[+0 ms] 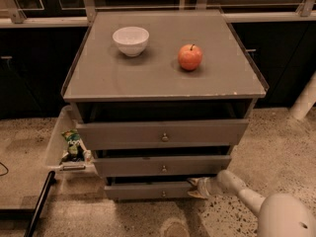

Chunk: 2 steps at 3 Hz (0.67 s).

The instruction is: Open bottom drawer

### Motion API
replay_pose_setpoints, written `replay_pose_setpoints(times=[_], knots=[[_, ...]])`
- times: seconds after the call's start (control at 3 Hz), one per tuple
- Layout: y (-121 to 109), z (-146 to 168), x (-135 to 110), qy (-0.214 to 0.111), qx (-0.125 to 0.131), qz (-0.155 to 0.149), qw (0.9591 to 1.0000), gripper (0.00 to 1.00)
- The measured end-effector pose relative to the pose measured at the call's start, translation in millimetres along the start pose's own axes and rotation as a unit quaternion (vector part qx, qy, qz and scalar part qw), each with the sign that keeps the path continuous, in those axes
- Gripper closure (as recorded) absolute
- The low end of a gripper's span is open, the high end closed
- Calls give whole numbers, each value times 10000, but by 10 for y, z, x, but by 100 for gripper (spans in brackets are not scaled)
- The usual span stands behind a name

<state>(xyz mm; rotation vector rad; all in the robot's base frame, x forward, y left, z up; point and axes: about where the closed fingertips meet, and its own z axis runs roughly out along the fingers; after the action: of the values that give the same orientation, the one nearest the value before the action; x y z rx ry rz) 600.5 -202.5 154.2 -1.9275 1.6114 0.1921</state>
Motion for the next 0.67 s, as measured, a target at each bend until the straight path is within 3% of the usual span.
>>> replay_pose_setpoints(times=[0.33,0.67], knots=[[68,-131,-32,-117,-68,-6,9999,89],[69,-130,-32,-118,-68,-6,9999,85]])
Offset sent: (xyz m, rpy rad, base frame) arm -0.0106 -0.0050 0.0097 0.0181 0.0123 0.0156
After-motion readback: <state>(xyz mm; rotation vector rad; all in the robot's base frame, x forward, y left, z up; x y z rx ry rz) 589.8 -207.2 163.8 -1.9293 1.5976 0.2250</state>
